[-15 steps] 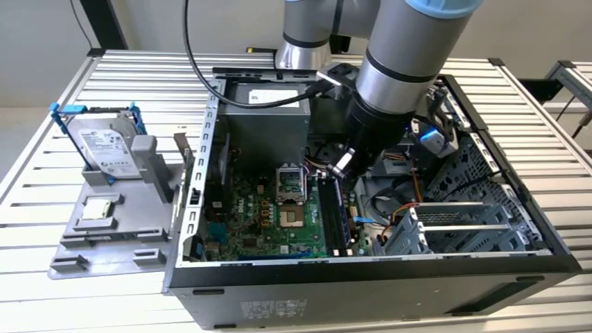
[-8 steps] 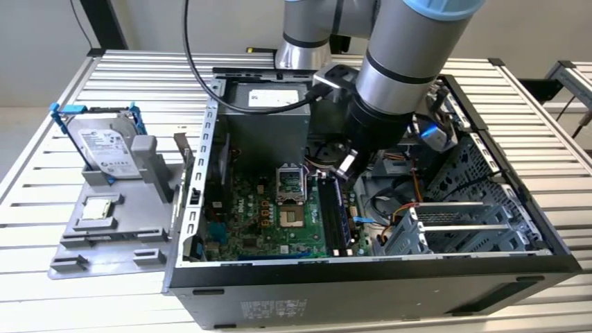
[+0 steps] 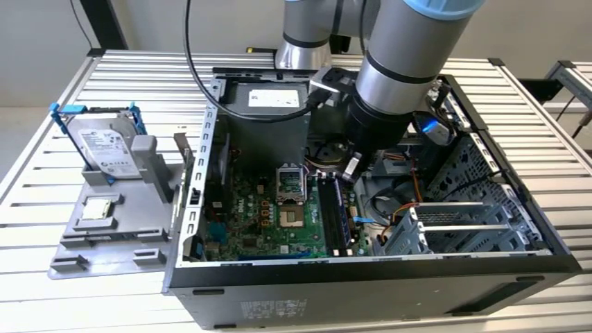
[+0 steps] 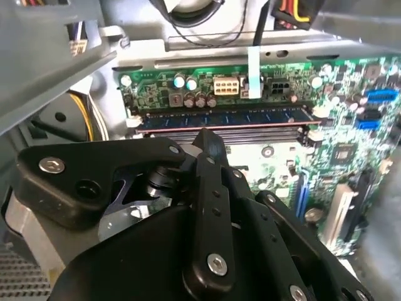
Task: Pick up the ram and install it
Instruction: 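Press down the ram until it locks into place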
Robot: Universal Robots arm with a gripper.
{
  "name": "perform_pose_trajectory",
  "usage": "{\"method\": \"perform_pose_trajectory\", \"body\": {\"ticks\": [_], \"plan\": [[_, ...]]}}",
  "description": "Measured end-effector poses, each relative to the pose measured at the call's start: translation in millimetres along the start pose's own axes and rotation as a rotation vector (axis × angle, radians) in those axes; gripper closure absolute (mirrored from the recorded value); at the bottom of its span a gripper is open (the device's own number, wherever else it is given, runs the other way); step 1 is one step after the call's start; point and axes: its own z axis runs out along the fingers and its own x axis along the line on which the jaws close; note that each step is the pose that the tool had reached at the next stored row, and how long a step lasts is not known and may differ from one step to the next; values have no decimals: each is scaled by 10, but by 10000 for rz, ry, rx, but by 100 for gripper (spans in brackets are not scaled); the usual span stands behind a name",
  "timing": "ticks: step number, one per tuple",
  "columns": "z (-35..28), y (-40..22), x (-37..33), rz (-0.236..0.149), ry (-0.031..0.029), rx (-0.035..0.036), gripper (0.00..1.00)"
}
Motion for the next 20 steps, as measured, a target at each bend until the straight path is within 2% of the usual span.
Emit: {"method": "perform_pose_trajectory", "body": {"ticks": [20], "plan": [[2,0,0,-3573,187,-18,100]]}}
